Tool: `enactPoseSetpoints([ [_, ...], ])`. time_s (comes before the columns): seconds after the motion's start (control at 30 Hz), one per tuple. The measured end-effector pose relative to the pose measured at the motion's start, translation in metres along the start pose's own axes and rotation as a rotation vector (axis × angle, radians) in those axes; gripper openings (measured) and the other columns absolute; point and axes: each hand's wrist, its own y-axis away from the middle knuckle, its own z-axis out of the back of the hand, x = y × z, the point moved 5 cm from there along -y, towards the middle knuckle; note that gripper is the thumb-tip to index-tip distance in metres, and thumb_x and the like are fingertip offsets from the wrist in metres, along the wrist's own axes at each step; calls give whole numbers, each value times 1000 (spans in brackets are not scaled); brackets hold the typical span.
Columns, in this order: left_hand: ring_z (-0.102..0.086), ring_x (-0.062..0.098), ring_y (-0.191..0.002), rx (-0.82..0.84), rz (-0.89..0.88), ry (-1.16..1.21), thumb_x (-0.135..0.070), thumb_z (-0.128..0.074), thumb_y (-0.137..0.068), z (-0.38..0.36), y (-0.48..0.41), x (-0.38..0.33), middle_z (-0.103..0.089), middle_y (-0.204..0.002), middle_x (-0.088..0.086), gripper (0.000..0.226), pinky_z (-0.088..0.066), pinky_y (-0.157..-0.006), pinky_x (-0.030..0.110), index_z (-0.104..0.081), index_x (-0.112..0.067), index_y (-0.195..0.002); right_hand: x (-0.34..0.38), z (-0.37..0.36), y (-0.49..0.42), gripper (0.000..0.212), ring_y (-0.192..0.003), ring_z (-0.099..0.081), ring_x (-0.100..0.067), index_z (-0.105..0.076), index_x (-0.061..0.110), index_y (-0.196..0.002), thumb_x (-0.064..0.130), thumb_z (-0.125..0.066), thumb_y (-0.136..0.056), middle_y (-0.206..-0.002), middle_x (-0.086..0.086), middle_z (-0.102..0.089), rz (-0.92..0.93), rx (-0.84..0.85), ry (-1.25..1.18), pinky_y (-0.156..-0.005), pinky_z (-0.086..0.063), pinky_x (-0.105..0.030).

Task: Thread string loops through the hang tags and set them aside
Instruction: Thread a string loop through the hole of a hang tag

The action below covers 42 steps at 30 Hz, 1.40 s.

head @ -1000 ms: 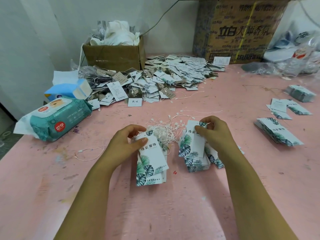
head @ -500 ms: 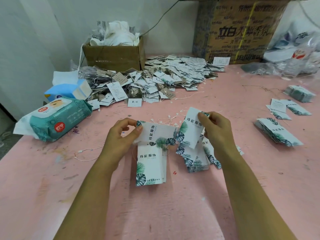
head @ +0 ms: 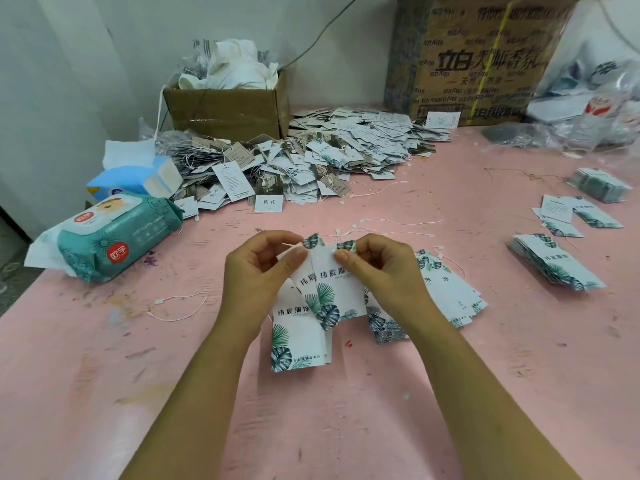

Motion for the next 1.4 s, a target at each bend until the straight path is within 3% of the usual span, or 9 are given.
enactPoseSetpoints([
  [0.23,-63,12,-66,75,22,-36,-26,-74,-59,-11,6,2,-71,-74,-5,20,-55,-60,25,-73,-31,-79,5,-3,3,29,-49,-33,-6,-57,4,-63,23,-70,-79,-51,3,-41,17,1,41,-46,-29,-14],
  [0.37,-69,13,-71,62,66,61,-15,-73,-62,-13,8,3,-73,-77,-1,22,-55,-59,24,-74,-27,-79,5,-2,2,27,-47,-35,0,-54,17,-60,19,-64,-85,-46,14,-42,7,-16,-9,-47,-30,-12],
  [0.5,-69,11,-71,14,78,76,-4,-69,-71,-13,8,2,-74,-77,-1,20,-54,-59,21,-73,-22,-79,7,3,2,21,-51,-37,0,-59,21,-99,6,-44,-96,-53,13,-44,46,-60,-55,-51,-32,-12],
  [0.6,-63,-1,-62,24,50,47,5,-62,-80,-14,8,-1,-71,-69,-9,24,-48,-56,12,-69,-17,-87,7,10,2,38,-52,-38,-4,-35,29,-122,2,-39,-96,-59,6,-47,93,-109,-4,-53,-33,-16],
  [0.73,-66,2,-67,15,79,58,3,-61,-82,-16,9,2,-72,-73,-7,24,-49,-55,13,-69,-18,-88,9,14,1,23,-49,-40,-2,-40,27,-95,5,-45,-94,-64,7,-61,107,-179,-10,-53,-33,-16],
  [0.9,-65,15,-74,8,136,53,1,-62,-83,-17,9,8,-73,-79,-1,26,-52,-62,25,-72,-22,-88,12,17,2,21,-55,-45,-3,-57,28,-79,10,-61,-87,-59,12,-56,152,-219,-7,-53,-37,-17],
  [1.0,-59,23,-76,9,145,31,0,-62,-83,-18,9,10,-72,-80,0,27,-48,-65,32,-73,-24,-86,16,14,3,18,-62,-52,3,-63,25,-80,7,-64,-84,-66,17,-61,183,-190,-24,-59,-39,-9],
  [1.1,-56,17,-71,-1,149,13,0,-63,-83,-18,8,10,-71,-80,3,27,-48,-57,20,-73,-25,-88,19,11,4,11,-71,-54,-1,-66,20,-87,12,-61,-83,-76,8,-62,203,-152,-2,-64,-41,-13],
  [1.4,-47,2,-50,-4,156,-5,2,-64,-82,-18,10,7,-66,-66,-5,28,-45,-51,15,-72,-23,-91,17,10,3,21,-57,-46,3,-70,13,-92,-2,-70,-77,-62,10,-53,159,-149,74,-54,-32,-7],
])
